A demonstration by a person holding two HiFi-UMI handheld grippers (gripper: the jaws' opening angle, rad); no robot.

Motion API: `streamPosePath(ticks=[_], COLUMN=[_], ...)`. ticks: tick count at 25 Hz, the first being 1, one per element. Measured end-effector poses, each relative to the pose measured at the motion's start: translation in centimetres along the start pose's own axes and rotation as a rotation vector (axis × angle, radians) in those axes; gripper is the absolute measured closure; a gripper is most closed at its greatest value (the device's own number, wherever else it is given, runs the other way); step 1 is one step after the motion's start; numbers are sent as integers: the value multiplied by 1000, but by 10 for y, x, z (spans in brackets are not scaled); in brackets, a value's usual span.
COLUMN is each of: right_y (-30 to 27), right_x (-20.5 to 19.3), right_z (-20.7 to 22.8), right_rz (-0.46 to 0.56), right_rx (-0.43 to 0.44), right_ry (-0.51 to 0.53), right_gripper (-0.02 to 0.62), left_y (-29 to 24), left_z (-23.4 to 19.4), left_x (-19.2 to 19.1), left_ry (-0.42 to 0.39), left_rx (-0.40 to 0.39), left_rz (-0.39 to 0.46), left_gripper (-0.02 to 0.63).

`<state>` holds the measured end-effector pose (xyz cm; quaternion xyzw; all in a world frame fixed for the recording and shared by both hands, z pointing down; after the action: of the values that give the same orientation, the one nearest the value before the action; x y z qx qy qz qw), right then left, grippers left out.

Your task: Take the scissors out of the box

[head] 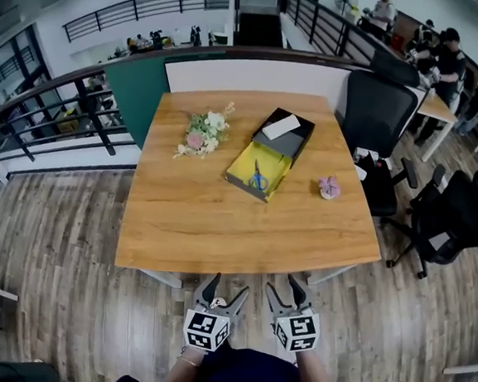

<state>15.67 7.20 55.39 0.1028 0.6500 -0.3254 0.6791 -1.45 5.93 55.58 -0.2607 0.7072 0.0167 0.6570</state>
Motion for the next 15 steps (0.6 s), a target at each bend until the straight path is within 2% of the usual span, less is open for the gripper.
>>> streamPosePath(ticks=[8, 15], right_y=[-74, -121], right_x=[27, 37], right_z=[25, 41], right_rz=[-27, -63], right_rx=[-63, -124], right_ry=[-11, -48], right_gripper=[348, 355], left_y=[-71, -122], left_z=[-54, -90], left_x=[36, 55], left_ry=[-24, -40], left_rx=[-54, -120], left_rz=[19, -13], left_gripper=[265, 265])
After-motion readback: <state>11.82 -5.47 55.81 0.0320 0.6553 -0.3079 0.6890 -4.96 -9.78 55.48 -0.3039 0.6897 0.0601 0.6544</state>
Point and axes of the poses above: the fingertips, and each gripper's own axes: y backward along the fingers, z to its right, x out of its top, the point moved 6 cm from there along y, backward along the fingers, and after that the axes turned 13 degrees about x, right-handed, at the moved point
